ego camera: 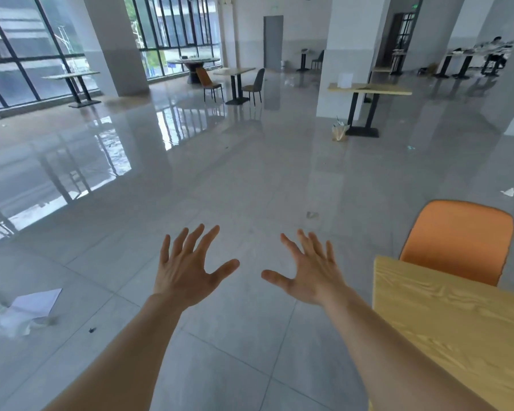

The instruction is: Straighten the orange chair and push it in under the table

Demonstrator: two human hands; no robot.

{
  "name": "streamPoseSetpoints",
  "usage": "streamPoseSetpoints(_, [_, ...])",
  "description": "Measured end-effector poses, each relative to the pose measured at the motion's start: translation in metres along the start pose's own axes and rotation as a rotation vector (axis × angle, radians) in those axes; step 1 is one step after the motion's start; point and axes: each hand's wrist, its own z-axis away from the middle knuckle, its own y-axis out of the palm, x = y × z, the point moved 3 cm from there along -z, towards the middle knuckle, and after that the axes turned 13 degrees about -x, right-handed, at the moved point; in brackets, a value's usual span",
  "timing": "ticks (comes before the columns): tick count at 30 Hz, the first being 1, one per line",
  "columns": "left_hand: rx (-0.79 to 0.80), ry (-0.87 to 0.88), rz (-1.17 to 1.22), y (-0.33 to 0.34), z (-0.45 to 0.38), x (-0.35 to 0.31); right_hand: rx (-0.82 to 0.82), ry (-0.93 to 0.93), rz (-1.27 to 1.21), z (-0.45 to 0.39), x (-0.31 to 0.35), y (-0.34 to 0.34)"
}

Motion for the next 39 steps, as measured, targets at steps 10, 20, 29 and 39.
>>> streamPoseSetpoints(10, [0.029, 0.079, 0.091, 0.131, -0.293, 0.036, -0.048, 0.131, 0.041, -0.279, -0.047, 0.036])
streamPoseSetpoints(20, [0.09, 0.32, 0.178, 0.273, -0.565, -0.078, -0.118, 0.347, 0.079, -0.493, -0.209, 0.021])
streamPoseSetpoints(29, [0.14, 0.488, 0.21, 0.414, -0.791, -0.276, -0.186, 0.546, 0.074, -0.658, -0.45, -0.005])
streamPoseSetpoints(39, [0.163, 0.775, 0.379, 0.531, -0.968, -0.556, -0.301, 0.819, 0.152, -0.738, -0.703, -0.076])
